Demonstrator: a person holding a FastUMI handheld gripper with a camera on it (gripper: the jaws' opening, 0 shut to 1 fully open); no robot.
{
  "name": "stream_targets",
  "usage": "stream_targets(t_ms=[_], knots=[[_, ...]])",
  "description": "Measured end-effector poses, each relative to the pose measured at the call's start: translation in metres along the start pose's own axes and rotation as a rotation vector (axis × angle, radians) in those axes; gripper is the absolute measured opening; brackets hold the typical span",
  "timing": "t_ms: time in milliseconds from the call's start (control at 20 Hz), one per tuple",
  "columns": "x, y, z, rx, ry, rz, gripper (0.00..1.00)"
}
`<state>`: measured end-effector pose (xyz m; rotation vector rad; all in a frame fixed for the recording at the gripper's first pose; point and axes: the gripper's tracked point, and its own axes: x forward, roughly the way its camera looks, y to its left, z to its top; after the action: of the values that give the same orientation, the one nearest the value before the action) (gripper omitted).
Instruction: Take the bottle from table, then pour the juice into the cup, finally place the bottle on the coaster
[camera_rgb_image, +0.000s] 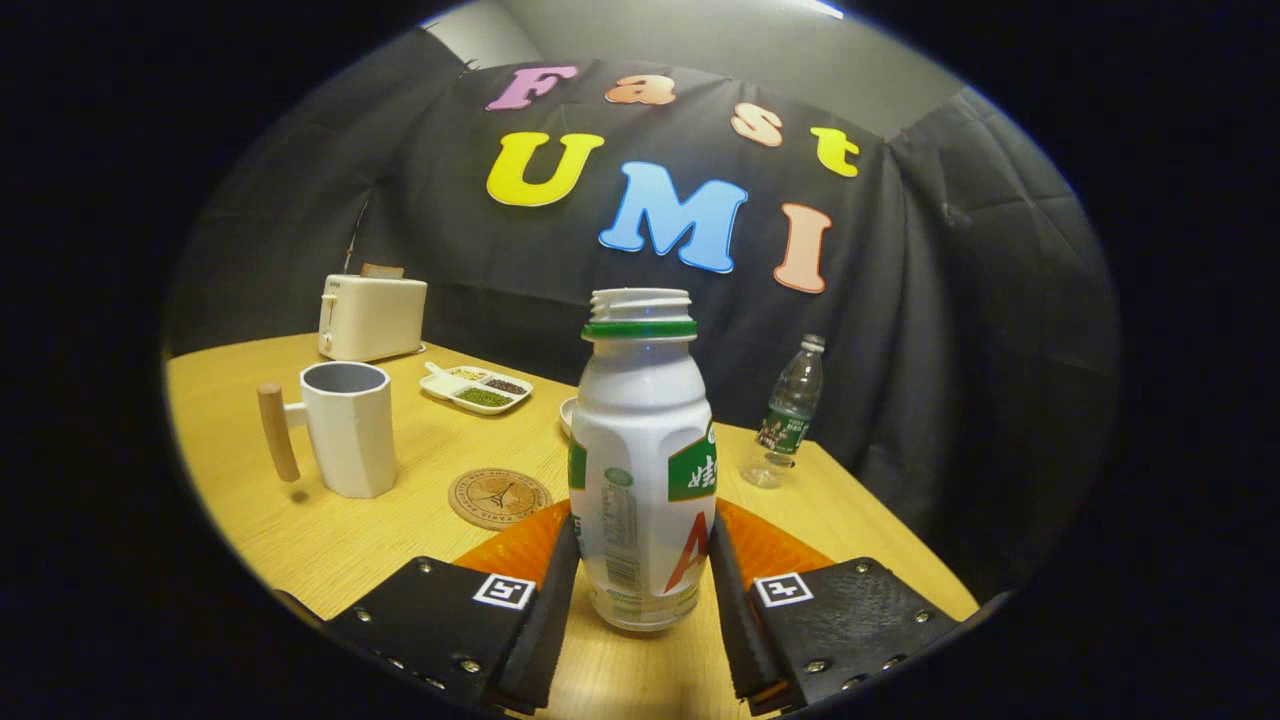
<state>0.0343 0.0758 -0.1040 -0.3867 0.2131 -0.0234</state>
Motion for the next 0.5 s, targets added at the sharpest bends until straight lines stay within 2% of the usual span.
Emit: stream_targets(t_ms=[500], knots=[[0.005,0.009,0.06,-0.372,-0.089,-0.089,0.65]])
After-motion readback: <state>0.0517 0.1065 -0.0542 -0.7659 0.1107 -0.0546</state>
